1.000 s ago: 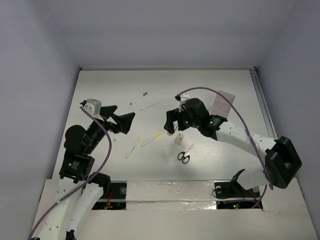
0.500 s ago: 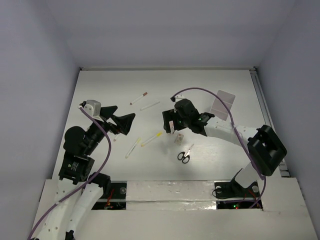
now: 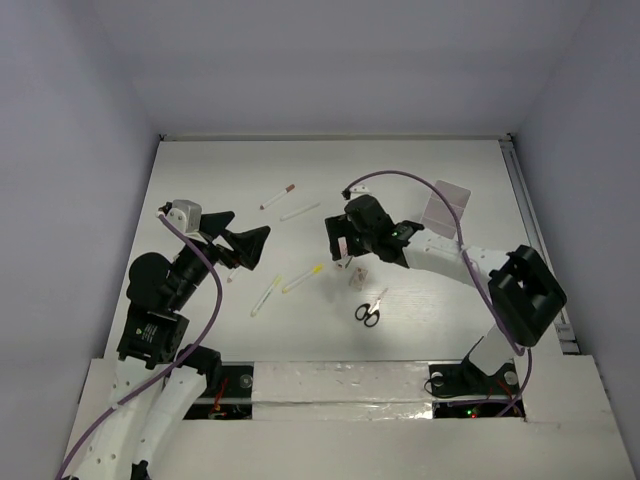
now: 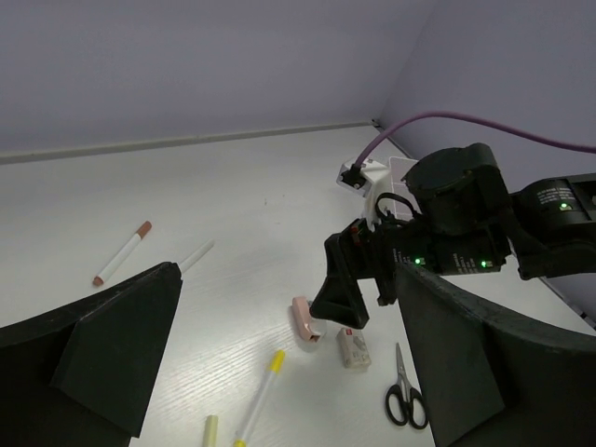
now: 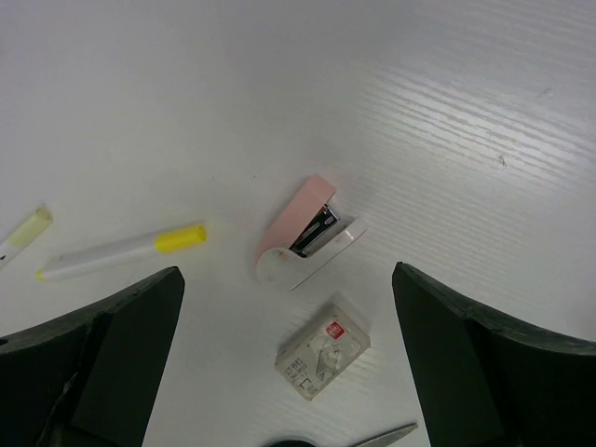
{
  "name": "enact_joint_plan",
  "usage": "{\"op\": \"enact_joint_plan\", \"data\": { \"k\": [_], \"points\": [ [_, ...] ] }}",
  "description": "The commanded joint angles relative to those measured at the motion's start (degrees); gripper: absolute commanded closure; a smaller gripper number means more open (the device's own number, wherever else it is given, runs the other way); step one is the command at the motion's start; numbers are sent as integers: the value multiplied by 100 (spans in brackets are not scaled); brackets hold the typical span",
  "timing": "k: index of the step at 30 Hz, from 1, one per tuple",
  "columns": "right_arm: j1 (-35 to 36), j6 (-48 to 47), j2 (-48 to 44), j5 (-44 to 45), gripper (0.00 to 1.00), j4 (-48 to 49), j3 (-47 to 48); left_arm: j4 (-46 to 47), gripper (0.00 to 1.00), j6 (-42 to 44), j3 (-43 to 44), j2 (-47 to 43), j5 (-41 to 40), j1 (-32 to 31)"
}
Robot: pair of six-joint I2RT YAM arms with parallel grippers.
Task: Sort the stationery into containers
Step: Pick up the stationery from the center of the board.
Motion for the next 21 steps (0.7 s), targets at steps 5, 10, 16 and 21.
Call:
{"op": "enact_joint_plan", "data": {
  "k": [5, 10, 16, 21],
  "points": [
    [55, 279, 590, 234, 0, -162, 460, 223, 1, 72, 3, -101, 31, -30],
    [55, 456, 907, 93, 3, -48, 495, 232, 1, 72, -6, -101, 31, -83],
    [55, 552, 1178, 67, 7, -13, 548, 232, 1, 81, 3, -110, 39, -83],
    [55, 649, 1328, 40, 18, 189, 522, 240, 1, 81, -6, -110, 57, -83]
  ]
}}
